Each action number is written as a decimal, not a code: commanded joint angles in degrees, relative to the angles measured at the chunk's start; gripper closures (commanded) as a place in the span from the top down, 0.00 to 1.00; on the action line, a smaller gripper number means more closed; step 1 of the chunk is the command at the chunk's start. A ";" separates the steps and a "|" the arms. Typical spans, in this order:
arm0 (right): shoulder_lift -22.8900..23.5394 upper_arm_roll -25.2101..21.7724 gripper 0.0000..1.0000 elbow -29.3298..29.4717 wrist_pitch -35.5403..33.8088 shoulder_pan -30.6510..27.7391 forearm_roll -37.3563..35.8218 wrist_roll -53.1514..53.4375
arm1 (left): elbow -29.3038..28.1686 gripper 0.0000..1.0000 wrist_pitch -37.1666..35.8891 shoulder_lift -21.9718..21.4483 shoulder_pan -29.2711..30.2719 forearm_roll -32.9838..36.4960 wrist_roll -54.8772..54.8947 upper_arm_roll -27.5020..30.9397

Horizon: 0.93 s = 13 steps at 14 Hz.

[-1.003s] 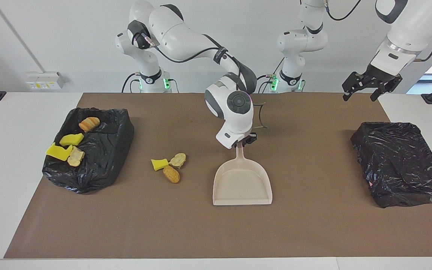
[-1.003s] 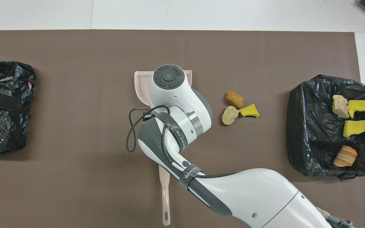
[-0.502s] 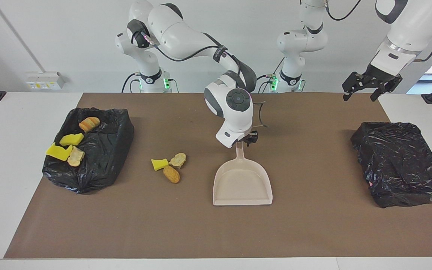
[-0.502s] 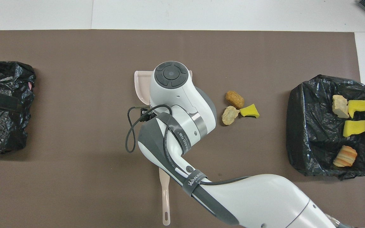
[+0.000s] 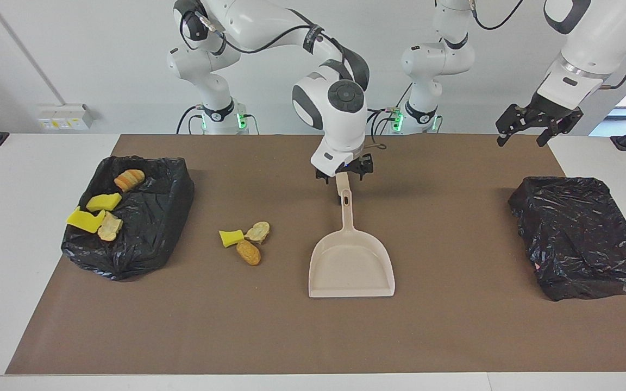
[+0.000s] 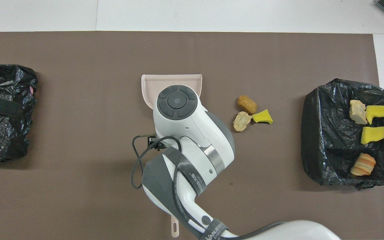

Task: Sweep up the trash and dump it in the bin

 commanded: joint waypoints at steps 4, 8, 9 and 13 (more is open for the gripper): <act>-13.19 -0.16 1.00 -20.45 3.40 4.42 6.57 1.27 | 1.04 1.00 -1.22 0.07 0.48 0.83 0.12 -0.36; -19.17 -0.16 1.00 -32.68 13.06 6.62 13.33 1.45 | 0.95 1.00 -1.48 -0.10 -0.30 0.48 -0.23 -0.54; -19.53 -0.16 1.00 -34.09 14.20 7.49 14.56 2.75 | 0.95 1.00 -0.79 -0.10 -0.57 0.39 -0.31 -0.97; -20.76 -0.16 1.00 -40.33 19.30 11.53 14.84 4.35 | -1.33 1.00 8.34 1.39 -3.55 0.22 -4.27 -1.33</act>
